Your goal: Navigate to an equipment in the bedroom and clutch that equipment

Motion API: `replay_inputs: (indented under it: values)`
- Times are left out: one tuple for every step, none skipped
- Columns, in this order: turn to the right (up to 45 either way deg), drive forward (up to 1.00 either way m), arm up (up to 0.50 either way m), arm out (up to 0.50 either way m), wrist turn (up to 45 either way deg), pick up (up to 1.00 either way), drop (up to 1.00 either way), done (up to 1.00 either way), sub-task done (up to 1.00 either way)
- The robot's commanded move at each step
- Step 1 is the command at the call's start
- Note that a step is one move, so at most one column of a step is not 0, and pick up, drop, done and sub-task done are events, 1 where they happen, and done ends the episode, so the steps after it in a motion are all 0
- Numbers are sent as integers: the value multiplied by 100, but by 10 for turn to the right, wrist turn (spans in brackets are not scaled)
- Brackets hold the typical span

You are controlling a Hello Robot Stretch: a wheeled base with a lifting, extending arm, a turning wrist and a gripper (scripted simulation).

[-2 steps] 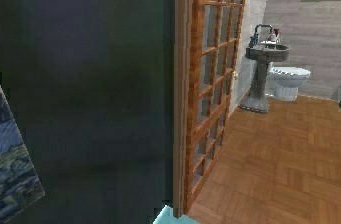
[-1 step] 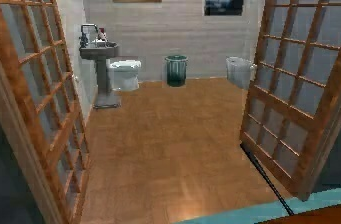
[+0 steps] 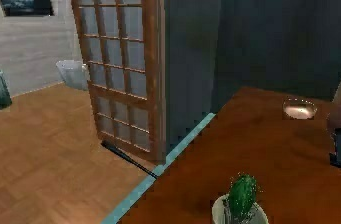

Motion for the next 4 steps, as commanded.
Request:
replay_inputs:
  values:
    - [450, 0, 0, 0, 0, 0, 0, 0, 0]
    - [450, 0, 0, 0, 0, 0, 0, 0, 0]
    - [300, 0, 0, 0, 0, 0, 0, 0, 0]
    - [0, 65, 0, 0, 0, 0, 0, 0, 0]
